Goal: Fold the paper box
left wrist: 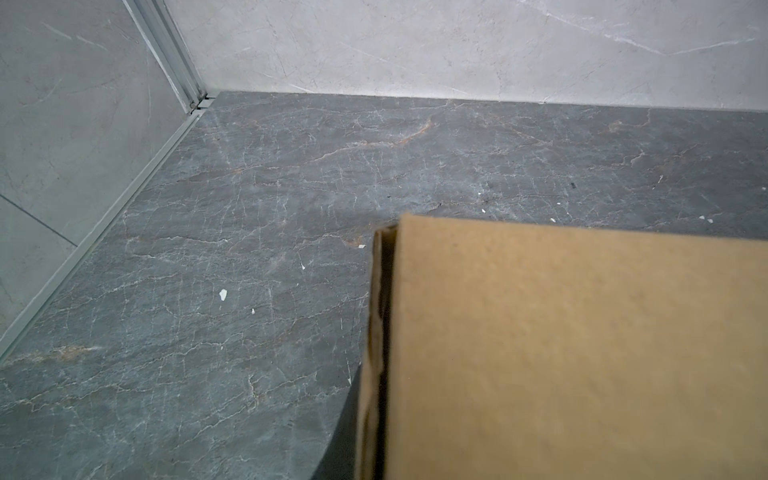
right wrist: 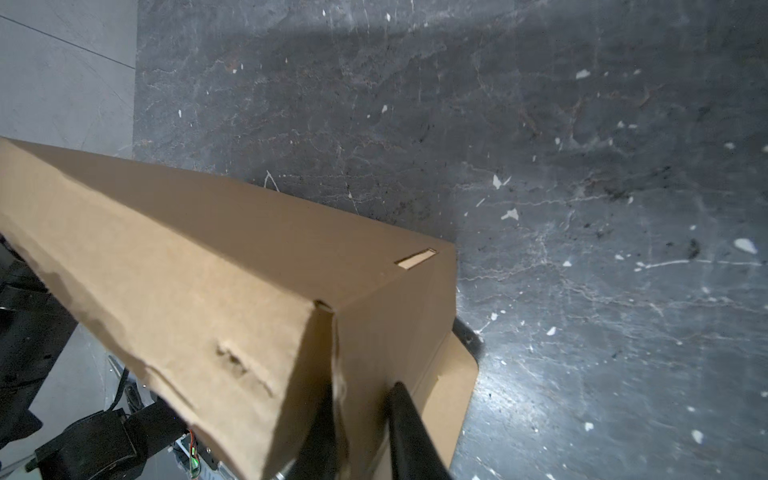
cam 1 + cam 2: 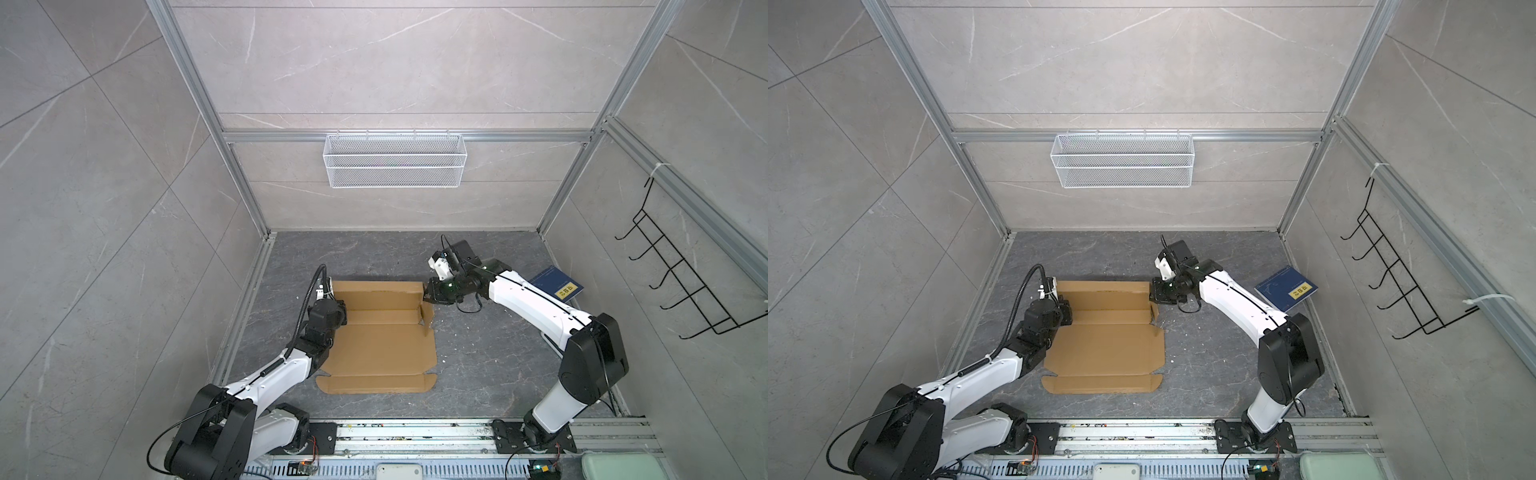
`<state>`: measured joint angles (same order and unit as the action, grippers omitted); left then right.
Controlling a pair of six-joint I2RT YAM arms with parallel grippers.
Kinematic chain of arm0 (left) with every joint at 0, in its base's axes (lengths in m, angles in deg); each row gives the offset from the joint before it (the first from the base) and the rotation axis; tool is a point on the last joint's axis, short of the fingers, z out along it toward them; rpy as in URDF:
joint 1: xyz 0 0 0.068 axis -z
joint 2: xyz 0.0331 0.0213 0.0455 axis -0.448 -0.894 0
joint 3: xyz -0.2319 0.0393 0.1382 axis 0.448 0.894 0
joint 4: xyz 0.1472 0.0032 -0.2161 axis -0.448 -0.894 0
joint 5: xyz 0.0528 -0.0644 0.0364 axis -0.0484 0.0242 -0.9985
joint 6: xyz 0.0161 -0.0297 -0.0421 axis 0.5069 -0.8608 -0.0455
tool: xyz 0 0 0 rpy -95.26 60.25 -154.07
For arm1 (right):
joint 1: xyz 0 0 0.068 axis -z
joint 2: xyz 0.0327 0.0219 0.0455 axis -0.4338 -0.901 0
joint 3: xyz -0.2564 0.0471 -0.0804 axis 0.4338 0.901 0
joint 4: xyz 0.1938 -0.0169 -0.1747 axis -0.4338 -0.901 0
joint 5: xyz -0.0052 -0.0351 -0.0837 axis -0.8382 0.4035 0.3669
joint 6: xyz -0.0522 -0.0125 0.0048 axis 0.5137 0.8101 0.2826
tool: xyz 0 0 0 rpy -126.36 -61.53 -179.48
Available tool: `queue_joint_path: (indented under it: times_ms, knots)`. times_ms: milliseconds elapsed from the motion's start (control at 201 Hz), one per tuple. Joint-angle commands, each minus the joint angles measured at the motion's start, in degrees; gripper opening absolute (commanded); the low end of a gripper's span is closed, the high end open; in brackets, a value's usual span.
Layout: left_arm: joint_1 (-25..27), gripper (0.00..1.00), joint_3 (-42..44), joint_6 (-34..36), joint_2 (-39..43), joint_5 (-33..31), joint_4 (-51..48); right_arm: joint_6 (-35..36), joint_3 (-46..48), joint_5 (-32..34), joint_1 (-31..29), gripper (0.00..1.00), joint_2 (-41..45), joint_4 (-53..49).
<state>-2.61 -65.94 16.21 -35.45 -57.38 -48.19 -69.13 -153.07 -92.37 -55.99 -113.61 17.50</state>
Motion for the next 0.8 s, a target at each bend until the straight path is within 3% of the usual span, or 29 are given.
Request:
queue_joint_path:
  times_ms: [0, 149, 299, 453, 796]
  knots:
    - [0.2, 0.00, -0.4, -1.6, 0.0, -0.7, 3.4, 0.1, 1.2, -2.8, -0.6, 0.31, 1.9, 5.6]
    - [0.1, 0.00, -0.8, -0.6, 0.0, -0.9, 2.5, 4.8, 2.7, -10.4, 1.4, 0.41, 3.0, 8.0]
    - [0.1, 0.00, -0.9, 0.0, -0.4, -1.3, 1.8, 6.8, 7.9, -20.5, 5.0, 0.47, 6.1, 13.3]
    - [-0.1, 0.00, -1.8, 0.0, -1.4, -1.0, 1.2, 8.7, 14.0, -26.6, 6.4, 0.52, 6.8, 19.8]
    - [-1.9, 0.00, -4.2, 0.7, -2.3, 2.0, -1.8, 6.9, 24.5, -32.6, 7.5, 0.55, 7.5, 35.2]
